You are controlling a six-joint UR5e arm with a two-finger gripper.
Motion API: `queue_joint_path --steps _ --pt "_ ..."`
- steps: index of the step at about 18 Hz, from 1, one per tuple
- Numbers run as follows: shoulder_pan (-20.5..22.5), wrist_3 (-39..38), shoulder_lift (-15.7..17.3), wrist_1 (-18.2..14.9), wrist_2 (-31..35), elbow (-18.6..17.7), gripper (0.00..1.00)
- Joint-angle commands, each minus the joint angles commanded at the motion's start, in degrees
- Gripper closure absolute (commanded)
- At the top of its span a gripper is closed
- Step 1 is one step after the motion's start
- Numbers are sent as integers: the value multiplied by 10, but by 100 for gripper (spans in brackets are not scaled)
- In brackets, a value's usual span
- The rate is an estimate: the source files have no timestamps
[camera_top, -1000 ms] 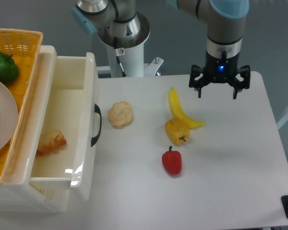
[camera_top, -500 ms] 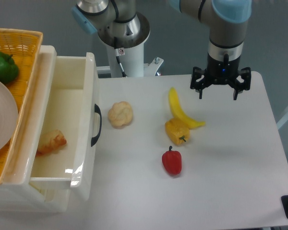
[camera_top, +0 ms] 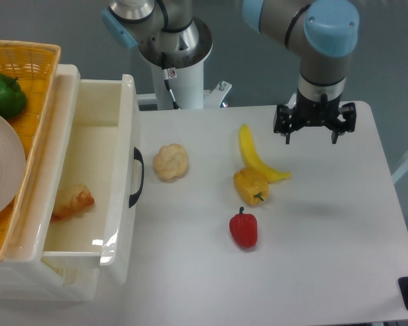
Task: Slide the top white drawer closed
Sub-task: 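Lower the open gripper from its start pose toward the table, then move the gripper across the table toward the open drawer's front face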
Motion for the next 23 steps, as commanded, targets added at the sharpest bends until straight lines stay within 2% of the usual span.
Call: queue_joint_path --steps 2,5,9,14,23 --pt "-16 -12 -4 0 -3 0 0" --pt "-40 -78 -13 0 -15 -1 0" --pt "-81 -126 -27 0 -40 -5 0" --pt "-106 -140 -34 0 -107 -8 0" --pt "-153 -150 -49 0 -134 -13 0"
